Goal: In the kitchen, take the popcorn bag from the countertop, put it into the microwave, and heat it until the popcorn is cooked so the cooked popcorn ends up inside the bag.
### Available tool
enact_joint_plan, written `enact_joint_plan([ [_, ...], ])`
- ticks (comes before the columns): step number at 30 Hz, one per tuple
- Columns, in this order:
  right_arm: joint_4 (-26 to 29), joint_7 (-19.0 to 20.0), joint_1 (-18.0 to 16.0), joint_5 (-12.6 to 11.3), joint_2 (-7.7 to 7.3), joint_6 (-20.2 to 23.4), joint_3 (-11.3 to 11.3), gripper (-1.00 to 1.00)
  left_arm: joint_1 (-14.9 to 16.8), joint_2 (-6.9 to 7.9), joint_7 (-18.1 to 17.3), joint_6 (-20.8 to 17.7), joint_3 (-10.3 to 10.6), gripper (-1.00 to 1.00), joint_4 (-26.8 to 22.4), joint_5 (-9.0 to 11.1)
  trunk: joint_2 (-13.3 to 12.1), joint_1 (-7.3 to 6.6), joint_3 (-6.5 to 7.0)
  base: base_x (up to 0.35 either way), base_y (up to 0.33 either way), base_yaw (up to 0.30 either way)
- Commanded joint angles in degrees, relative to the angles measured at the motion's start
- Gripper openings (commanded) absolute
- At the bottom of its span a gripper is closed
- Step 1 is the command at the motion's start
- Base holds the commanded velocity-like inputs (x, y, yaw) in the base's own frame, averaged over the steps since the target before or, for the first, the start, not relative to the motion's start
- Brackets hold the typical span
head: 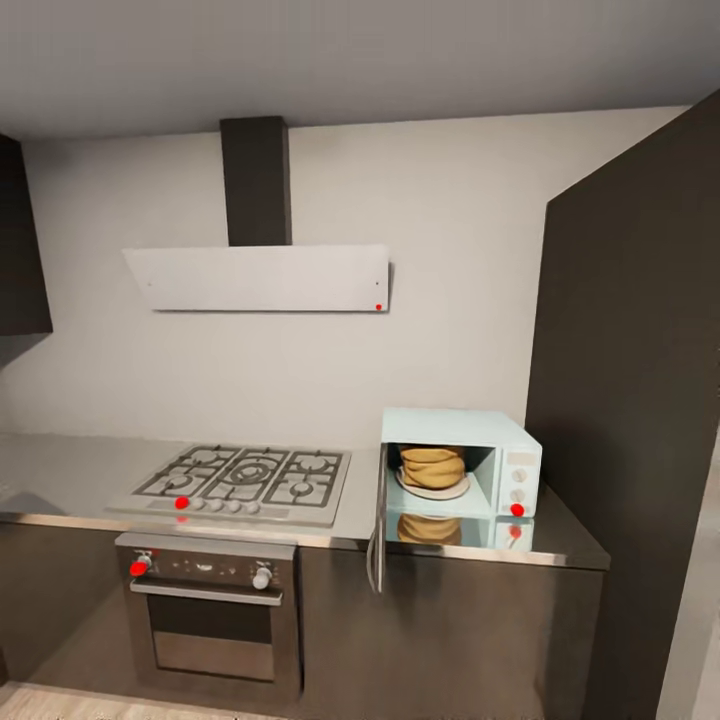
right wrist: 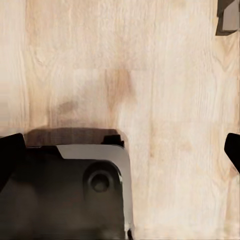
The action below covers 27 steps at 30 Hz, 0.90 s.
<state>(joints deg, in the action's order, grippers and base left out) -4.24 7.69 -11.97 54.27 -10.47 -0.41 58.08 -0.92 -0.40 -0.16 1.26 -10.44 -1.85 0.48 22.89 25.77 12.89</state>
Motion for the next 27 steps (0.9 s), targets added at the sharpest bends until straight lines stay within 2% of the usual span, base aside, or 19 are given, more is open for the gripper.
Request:
enact_joint_plan([
  [1, -0.12, -0.49, 0.38, 0.43, -0.07, 1.21, 0.47, 1.00, -0.05, 0.00, -0.02, 0.06, -0.28, 1.00, -0.09, 0.05, 0.03, 0.02, -0.09, -0.001, 0.000, 0.004],
  [6, -0.15, -1.19, 1.04, 0.48, -0.08, 3.03, 0.39, 1.00, -0.05, 0.12, -0.02, 0.06, -0.28, 1.00, -0.09, 0.05, 0.03, 0.02, -0.53, 0.000, 0.000, 0.041],
  [16, -0.16, -1.24, 1.14, 0.48, -0.08, 3.27, 0.39, 1.00, -0.05, 0.14, -0.10, -0.01, -0.13, 1.00, -0.14, 0.05, 0.03, 0.02, -1.43, 0.000, 0.000, 0.046],
  [25, -0.16, -1.19, 1.16, 0.48, -0.08, 3.22, 0.44, 1.00, -0.05, 1.61, -0.10, 0.05, -0.19, 1.00, -0.38, 0.05, 0.03, 0.02, -2.24, 0.000, 0.000, 0.001],
  [27, -0.14, -1.22, 1.16, 0.48, -0.08, 3.22, 0.39, 1.00, -0.05, 2.03, -0.08, 0.06, -0.14, 1.00, -2.82, 0.05, 0.03, 0.02, -2.42, 0.000, 0.000, 0.000],
])
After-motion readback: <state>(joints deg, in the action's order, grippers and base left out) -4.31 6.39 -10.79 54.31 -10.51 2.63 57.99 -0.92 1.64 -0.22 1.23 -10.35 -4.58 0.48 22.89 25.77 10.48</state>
